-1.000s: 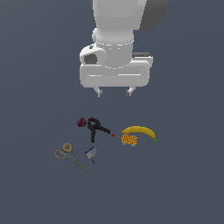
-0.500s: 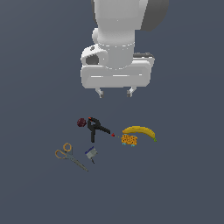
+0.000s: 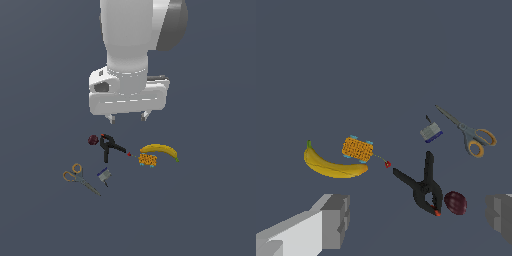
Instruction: Pick up a designated object from a clutter of objects.
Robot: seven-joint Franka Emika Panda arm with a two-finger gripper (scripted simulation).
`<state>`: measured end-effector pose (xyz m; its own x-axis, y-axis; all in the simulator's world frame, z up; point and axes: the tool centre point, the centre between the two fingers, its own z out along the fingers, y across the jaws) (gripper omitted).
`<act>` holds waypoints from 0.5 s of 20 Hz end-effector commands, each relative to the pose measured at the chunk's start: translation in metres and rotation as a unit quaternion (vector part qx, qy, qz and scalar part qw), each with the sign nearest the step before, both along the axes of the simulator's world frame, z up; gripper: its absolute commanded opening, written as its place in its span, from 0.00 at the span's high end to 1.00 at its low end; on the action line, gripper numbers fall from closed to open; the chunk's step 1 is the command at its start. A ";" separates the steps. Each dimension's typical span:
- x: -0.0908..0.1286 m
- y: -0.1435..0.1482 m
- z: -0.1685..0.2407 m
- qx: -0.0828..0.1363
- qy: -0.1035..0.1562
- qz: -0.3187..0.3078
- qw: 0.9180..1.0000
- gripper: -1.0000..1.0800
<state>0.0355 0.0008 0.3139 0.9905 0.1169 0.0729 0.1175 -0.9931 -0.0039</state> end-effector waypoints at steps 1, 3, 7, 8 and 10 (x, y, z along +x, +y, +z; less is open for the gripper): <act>0.008 -0.005 -0.013 -0.002 0.002 0.017 1.000 0.04; 0.016 -0.011 -0.025 -0.003 0.004 0.033 0.999 0.04; 0.033 -0.023 -0.056 -0.006 0.008 0.072 0.997 0.04; 0.037 -0.027 -0.064 -0.007 0.010 0.082 0.997 0.04; 0.045 -0.034 -0.082 -0.009 0.012 0.102 0.995 0.04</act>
